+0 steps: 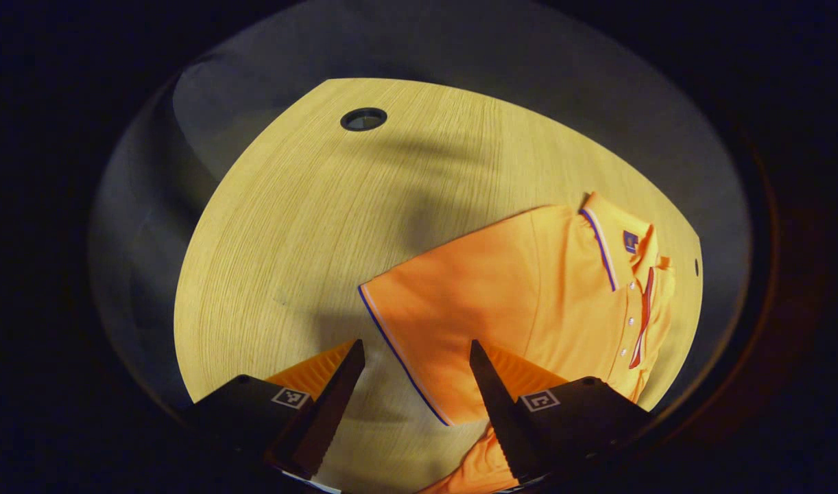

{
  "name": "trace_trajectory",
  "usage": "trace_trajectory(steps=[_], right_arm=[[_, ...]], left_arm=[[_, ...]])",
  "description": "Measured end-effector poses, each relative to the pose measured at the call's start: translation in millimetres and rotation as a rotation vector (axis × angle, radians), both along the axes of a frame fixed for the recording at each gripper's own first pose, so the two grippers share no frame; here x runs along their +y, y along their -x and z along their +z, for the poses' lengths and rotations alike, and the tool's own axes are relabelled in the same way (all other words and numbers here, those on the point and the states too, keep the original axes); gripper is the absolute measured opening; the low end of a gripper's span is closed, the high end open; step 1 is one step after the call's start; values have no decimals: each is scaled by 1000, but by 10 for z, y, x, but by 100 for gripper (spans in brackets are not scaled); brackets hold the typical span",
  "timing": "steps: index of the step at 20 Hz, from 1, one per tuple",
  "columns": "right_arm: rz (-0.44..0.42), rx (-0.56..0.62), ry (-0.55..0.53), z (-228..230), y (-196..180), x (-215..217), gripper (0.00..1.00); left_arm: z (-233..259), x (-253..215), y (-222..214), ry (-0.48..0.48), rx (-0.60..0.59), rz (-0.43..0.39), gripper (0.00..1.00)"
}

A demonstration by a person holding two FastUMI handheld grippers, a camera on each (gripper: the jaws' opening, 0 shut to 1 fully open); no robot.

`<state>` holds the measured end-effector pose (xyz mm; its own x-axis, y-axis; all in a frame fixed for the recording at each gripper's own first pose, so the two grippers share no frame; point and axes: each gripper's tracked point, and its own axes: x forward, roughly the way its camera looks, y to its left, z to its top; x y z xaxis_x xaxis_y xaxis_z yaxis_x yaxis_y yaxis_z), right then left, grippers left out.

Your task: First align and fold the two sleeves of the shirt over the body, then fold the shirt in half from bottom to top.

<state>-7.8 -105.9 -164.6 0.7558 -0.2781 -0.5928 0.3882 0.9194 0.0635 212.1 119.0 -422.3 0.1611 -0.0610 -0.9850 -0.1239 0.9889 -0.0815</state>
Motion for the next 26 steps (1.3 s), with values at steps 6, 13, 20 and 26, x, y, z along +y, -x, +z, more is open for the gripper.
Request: trace_trajectory(steps=[6,13,20,26], right_arm=[[-54,12,29,-63,533,-169,94],[-110,-5,6,-128,859,-230,94],[-112,-18,14,-63,886,-204,94],[-128,-51,32,80,905,-90,94]], left_arm=[[14,-156,-105,-17,-1,-83,67],[309,-301,-292,-22,-111,-161,13],[767,-831,-437,20,-238,-324,13],[985,-1712,-444,197,-318,-482,17]])
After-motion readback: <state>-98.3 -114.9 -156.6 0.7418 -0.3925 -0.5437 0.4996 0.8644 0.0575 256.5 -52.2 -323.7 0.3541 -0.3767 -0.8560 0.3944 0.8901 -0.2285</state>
